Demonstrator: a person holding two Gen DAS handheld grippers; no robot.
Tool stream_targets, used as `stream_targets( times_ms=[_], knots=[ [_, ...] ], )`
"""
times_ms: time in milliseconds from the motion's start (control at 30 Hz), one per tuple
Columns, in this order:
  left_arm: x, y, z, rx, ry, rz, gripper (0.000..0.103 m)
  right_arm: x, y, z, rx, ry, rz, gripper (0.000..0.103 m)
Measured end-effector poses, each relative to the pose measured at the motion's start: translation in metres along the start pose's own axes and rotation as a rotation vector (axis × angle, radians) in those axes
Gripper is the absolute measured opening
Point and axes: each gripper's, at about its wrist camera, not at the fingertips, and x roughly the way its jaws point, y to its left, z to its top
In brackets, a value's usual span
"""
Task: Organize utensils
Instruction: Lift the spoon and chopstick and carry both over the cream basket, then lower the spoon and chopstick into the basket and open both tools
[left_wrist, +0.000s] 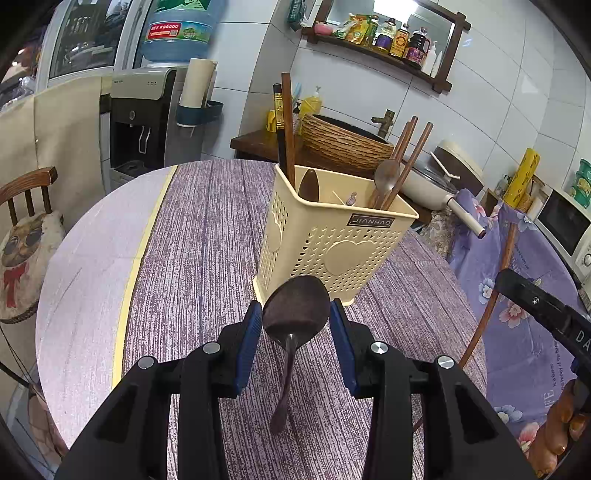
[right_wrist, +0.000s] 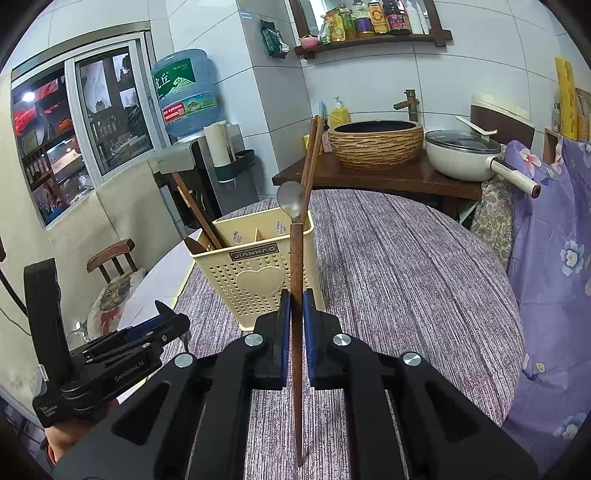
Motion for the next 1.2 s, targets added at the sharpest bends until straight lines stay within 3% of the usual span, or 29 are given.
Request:
stream_targets(
  times_ms=[467, 700, 933, 1200],
  knots=[
    [-0.011, 0.0, -0.002, -0.003, -0.032, 0.012, 0.038, -0.004, 0.0, 0.0, -0.016, -0.002, 0.009, 0.008],
    [-0.025, -0.002, 0.007, -0.004, -0.064, -0.009, 0.038, -0.011, 0.001, 0.009, -0.02, -0.013, 0.06, 0.008],
    [-0.05, -0.005, 0.043, -0.021, -0.112, -0.078, 0.038, -0.03, 0.011, 0.049, -0.05, -0.075, 0.095, 0.008],
    [-0.079, -0.027, 0.117, -0.028, -0.237, -0.137, 0.038, -0.059, 0.035, 0.125, -0.083, -0.21, 0.09, 0.008]
  ],
)
